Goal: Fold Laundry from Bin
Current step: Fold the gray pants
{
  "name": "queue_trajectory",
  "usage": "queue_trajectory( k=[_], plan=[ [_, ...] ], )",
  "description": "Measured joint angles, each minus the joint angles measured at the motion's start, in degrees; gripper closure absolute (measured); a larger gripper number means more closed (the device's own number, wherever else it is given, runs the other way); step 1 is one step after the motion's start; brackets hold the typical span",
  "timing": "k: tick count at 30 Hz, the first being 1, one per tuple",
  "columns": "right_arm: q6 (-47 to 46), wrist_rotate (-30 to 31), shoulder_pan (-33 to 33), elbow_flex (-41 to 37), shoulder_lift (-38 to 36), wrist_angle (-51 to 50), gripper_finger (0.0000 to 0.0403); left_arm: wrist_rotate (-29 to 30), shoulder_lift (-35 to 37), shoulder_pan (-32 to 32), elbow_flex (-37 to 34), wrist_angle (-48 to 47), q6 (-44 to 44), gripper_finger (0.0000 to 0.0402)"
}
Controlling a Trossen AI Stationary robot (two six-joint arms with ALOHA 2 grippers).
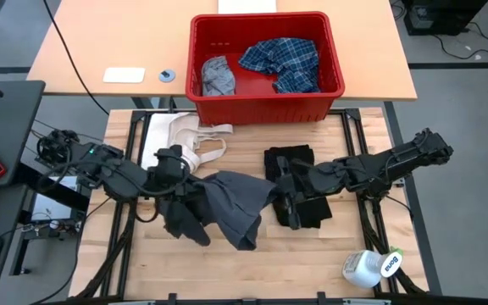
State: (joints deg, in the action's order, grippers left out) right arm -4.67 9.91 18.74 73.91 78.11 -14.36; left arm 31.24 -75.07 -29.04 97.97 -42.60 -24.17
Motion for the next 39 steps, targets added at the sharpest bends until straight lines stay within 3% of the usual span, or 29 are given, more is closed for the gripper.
queue_trajectory(
  k=[2,7,12,20,26,32,39],
  plan=[
    [-1.0,0.0,0.0,0.0,0.0,-3.5,0.0351,-0.8,0.0,0.0,0.0,2.8,0.7,0.0377],
    [-1.6,-1.4,-0.5,0.0,-0.8,-6.0,0.0227,-1.3,0.3,-0.1,0.0,9.0,1.8,0.0377],
    [-1.3,-1.6,-0.5,0.0,-5.3,-6.3,0.0121,-5.2,0.9,-0.1,0.0,9.5,-0.5,0.0377],
    [1.8,-2.1,-0.9,0.0,-8.9,-5.5,0.0021,-3.9,0.7,2.2,0.0,9.4,-0.8,0.0377],
    [1.8,-4.7,-1.1,0.0,-5.9,2.3,0.001,-3.8,-1.6,5.6,0.0,9.3,-2.0,0.0377],
    [-0.9,-4.6,-0.4,0.0,-5.1,0.7,0.0023,-2.3,-3.0,8.1,0.0,9.1,-7.6,0.0377],
    [-0.2,11.1,4.5,0.0,-5.1,-3.8,0.0036,9.8,-3.0,8.6,0.0,13.5,-9.6,0.0377]
  ],
)
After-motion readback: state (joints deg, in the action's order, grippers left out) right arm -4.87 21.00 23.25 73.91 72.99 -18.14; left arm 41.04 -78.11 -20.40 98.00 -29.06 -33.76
